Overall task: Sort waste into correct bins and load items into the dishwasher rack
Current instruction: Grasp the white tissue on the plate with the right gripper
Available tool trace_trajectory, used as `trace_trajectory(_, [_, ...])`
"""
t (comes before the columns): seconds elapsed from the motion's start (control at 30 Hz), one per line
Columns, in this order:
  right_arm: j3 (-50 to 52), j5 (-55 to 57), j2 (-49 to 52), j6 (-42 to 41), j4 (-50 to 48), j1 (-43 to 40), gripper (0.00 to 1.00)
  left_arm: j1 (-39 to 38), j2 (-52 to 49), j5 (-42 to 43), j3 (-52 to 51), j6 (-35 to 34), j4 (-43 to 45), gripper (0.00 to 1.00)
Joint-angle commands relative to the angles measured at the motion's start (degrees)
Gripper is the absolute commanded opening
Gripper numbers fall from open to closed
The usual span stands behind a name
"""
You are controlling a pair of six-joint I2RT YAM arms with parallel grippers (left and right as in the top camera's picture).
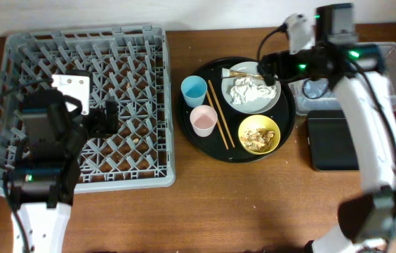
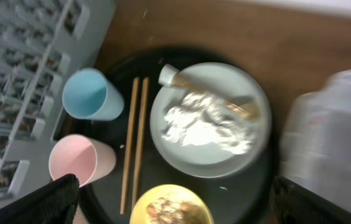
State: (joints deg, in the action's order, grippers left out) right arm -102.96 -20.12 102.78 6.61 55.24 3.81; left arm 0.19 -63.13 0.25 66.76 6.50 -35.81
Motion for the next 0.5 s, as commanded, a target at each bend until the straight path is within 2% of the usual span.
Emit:
trace_trajectory(0.0, [-0.9,-4.4,7.3,-0.2,-3.2,1.7,0.98,0.0,-4.4,0.6,1.0,0.9,0.1,0.99])
trace_trajectory(0.13, [-0.9,18.1,14.8,-6.4,-4.2,7.6,0.99,0.0,-9.2,0.6,1.0,0.9,-0.3,0.99])
trace_trajectory(0.2, [-0.9,25.6,17.7,-9.0,-5.3,10.3,0.99,0.0,-10.8,0.6,1.0,0.9,-0.3,0.99])
trace_trajectory(0.3, [-0.9,28.3,22.1,-12.2,-7.6,12.5,0.97,0.0,-11.8,0.6,1.0,0.9,-0.3,0.99])
trace_trajectory(0.47, [-0.8,27.8,25.2,-16.9,-8.8,11.8,0.95,0.0,-11.8,0.6,1.0,0.9,-0.3,0.99])
